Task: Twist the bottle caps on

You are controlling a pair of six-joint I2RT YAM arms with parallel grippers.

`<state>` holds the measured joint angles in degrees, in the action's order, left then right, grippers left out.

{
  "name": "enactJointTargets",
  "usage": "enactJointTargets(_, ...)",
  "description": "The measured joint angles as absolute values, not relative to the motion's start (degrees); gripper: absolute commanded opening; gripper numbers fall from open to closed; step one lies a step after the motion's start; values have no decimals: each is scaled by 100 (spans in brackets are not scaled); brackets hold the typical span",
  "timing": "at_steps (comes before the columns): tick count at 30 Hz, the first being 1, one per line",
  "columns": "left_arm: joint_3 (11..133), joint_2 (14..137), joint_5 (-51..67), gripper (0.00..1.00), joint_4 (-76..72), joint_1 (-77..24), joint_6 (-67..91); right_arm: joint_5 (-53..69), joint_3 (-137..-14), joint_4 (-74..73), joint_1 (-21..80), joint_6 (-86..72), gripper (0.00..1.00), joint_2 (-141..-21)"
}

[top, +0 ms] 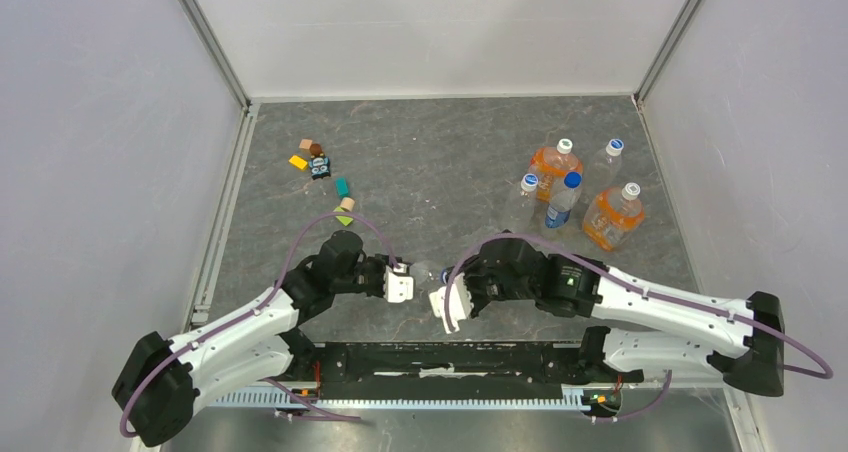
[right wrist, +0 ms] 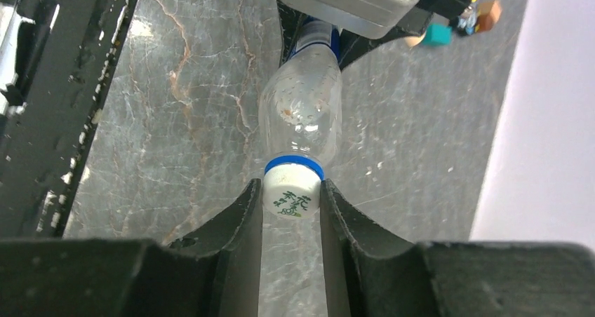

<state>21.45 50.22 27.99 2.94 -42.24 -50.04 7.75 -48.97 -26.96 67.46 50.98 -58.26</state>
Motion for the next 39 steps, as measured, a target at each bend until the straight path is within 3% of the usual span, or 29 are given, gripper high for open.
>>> enactJointTargets(2,2145,5035,2740,43,395,-4224,-5002,683,-4906,-2630,6746,4674,0,-5955)
enactJointTargets(16,2143,5046,2541,43,552,-4222,-5004,36,-4987,-2213,6434,237,0,-6263)
enactJointTargets(29,2147,4982,2473,43,370,-4213,-5002,110,-4399,-1601,5666,-4309,0,-5765)
enactJointTargets(31,2147,4971,2475,43,349,-4213,-5002,25,-4320,-1568,5662,-4744,6,-5682)
enactJointTargets(36,2156,4958,2510,43,276,-4213,-5002,-84,-4248,-1509,5655,-5236,44,-5542)
enactJointTargets(39,2180,4958,2567,43,246,-4215,-5006,-119,-4252,-1424,5658,-5035,56,-5502)
